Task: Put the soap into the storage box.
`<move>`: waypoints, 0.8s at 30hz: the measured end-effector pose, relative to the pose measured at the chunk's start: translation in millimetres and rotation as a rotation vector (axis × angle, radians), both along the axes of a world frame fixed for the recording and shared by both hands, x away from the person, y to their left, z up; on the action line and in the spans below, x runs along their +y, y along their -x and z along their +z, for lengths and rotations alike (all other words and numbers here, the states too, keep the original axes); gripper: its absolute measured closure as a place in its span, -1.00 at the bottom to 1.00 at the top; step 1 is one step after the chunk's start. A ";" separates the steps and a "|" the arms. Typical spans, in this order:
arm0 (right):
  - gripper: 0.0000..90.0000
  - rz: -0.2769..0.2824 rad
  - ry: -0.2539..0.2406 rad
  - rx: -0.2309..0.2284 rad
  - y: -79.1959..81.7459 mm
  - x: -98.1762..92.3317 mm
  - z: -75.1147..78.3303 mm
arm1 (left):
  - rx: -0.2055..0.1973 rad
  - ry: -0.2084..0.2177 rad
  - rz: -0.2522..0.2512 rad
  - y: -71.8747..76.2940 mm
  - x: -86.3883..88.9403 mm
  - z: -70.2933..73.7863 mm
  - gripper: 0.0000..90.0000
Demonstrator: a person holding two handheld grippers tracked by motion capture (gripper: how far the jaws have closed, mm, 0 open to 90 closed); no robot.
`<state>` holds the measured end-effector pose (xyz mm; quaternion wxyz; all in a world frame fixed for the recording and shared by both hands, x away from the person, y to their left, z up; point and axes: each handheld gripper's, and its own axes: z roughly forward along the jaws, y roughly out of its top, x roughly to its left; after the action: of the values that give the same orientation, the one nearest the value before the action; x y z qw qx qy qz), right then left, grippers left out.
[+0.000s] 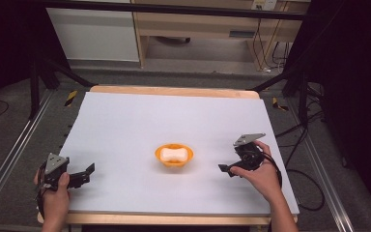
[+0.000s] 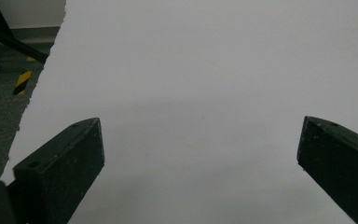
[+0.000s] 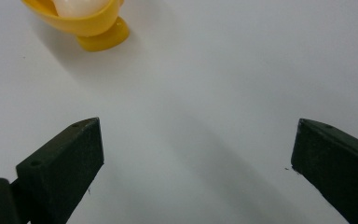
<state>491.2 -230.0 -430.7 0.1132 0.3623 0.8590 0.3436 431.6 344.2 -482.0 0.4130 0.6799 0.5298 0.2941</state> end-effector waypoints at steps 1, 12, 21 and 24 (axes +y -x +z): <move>-0.94 0.001 0.000 -0.008 0.2 -1.4 -0.7 | 0.001 0.003 -0.001 -0.1 -0.3 -0.1 -1.00; -0.94 -0.034 -0.012 -0.017 7.8 -18.3 -5.6 | -0.006 0.001 -0.004 0.7 -0.1 0.1 -1.00; -0.94 -0.068 -0.020 -0.013 16.5 -37.9 -19.2 | -0.005 0.003 -0.005 0.5 0.0 0.0 -1.00; -0.94 -0.077 -0.025 -0.017 19.4 -44.4 -22.3 | -0.003 0.000 -0.005 0.5 -0.3 0.1 -1.00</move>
<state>471.8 -274.4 -453.0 0.1293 0.3936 0.8390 0.3526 431.2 343.9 -481.9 0.4144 0.6807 0.5275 0.2943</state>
